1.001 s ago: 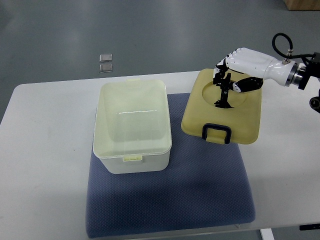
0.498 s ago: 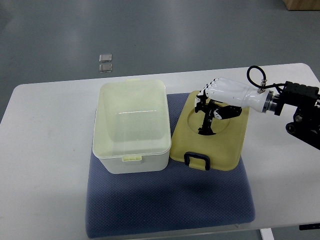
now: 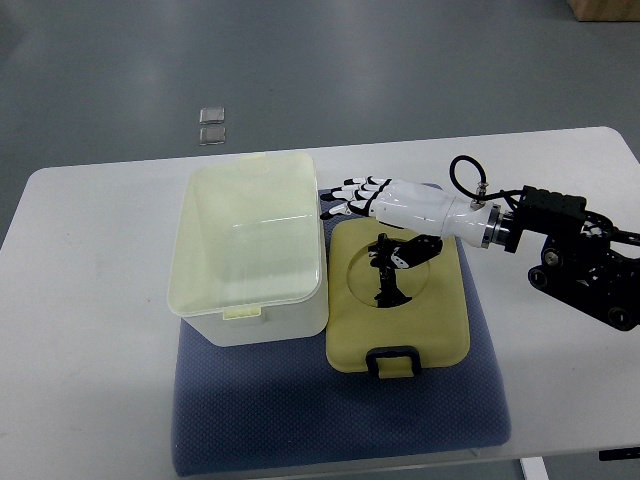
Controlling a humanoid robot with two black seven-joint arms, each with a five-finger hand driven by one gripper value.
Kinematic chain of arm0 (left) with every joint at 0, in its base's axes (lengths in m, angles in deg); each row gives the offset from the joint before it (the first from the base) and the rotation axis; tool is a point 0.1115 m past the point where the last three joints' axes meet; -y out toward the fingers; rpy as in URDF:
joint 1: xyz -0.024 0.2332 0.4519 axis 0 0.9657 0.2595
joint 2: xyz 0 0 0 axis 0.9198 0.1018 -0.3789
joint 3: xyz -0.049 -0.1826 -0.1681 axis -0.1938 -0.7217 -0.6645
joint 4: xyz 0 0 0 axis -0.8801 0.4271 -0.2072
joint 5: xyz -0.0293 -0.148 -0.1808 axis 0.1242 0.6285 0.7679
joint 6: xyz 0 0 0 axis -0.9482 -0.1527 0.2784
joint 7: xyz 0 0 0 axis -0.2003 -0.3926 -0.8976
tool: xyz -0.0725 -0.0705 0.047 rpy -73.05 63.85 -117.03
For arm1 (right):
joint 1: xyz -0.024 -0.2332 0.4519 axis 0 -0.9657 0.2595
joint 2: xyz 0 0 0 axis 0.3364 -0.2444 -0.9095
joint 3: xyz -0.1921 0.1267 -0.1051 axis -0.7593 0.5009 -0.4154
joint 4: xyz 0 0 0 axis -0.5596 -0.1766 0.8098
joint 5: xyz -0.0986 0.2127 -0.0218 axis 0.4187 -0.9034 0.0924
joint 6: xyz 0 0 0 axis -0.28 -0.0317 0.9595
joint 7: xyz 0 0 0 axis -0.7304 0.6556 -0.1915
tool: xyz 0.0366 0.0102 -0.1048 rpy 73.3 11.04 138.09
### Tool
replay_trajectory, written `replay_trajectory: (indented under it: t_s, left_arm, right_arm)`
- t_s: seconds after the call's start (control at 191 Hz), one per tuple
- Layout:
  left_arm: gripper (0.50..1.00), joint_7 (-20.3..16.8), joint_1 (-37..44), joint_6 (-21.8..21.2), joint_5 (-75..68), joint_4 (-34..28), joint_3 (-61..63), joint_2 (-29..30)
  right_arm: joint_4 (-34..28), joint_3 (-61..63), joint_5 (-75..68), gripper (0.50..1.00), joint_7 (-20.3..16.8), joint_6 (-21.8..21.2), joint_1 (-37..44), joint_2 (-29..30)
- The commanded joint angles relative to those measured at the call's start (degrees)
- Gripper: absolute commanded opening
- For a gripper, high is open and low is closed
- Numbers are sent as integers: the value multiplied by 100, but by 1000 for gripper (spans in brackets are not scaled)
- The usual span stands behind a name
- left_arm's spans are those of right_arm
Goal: Open white storage box with right hand
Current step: 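Carry the lid beside the box and lower it onto the cushion, then open the right hand and release the black lid handle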
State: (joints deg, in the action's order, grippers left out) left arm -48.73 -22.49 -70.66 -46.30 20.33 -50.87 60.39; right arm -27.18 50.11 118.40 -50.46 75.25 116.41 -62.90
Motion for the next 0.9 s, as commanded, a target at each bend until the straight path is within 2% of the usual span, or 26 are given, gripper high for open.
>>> replay_trajectory:
  t_s: [0.0, 0.304, 0.713, 0.896]
  left_arm:
    - [1000, 0, 0, 0, 0, 2, 0, 0]
    - [1000, 0, 0, 0, 0, 2, 0, 0]
    - [1000, 0, 0, 0, -9, 55, 0, 0]
    - [1000, 0, 0, 0, -9, 46, 0, 0]
  right_arm:
    - [-8, -6, 2, 932, 0, -23, 8, -61]
    - [1, -138, 37, 932, 0, -111, 104, -360]
    - [18, -120, -7, 932, 0, -647, 561, -913]
    - [440, 354, -533, 930, 0, -673, 772, -896]
